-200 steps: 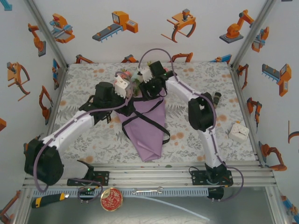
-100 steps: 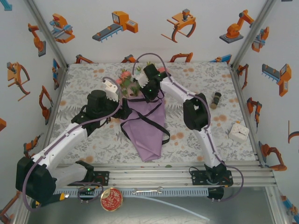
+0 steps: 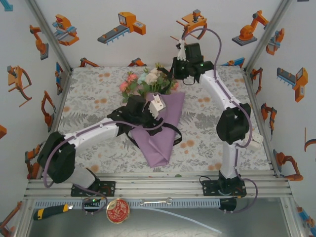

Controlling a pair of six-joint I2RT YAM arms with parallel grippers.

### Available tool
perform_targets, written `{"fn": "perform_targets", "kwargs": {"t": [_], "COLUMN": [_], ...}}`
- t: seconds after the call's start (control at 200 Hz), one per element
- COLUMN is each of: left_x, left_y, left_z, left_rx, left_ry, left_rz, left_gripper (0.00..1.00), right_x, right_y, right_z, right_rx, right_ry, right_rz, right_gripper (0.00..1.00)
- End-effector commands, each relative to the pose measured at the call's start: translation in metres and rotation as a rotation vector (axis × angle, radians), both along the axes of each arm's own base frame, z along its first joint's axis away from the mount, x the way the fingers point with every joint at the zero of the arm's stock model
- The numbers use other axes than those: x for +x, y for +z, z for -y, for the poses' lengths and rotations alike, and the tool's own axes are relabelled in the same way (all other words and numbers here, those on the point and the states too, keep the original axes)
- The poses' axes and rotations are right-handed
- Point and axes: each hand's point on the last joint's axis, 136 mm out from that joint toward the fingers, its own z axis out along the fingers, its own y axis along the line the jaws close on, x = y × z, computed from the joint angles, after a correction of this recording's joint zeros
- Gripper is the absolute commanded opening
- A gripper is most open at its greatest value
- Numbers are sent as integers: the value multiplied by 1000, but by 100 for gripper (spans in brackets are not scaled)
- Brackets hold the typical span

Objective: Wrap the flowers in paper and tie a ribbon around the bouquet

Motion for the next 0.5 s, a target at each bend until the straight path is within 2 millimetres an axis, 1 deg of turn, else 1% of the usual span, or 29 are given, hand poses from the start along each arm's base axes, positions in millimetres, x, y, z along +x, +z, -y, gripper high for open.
{"fn": "perform_targets", "kwargs": {"t": [0.0, 0.06, 0.095, 0.12, 0.17, 0.25, 0.32, 0.421, 0.496], "left_x": [11, 12, 11, 12, 13, 15, 21, 28, 32], "left_y": [6, 6, 5, 5, 0, -16, -34, -57, -70], "left_z": [12, 15, 18, 18, 19, 21, 22, 23, 23], "left_rx": [-1, -22, -32, -35, -17, 63, 139, 228, 270], "left_ry": [-49, -54, -62, -65, -72, -117, -143, -184, -199], "left_rz": [64, 51, 49, 50, 56, 60, 61, 65, 56], "left_gripper": [68, 68, 68, 68, 69, 71, 72, 76, 78], "right_x": [-21, -25, -25, -26, -25, -20, -17, -18, -19], "right_y": [-27, -41, -46, -49, -50, -49, -47, -48, -50], "right_z": [-30, -33, -33, -32, -29, -24, -20, -20, -19], "right_rx": [59, 53, 45, 37, 24, -4, -15, -14, -23], "right_ry": [88, 109, 111, 106, 100, 82, 71, 80, 84], "right_rz": [-97, -132, -143, -146, -139, -114, -109, -115, -115], "right_gripper": [3, 3, 2, 0, 0, 0, 0, 0, 0]}}
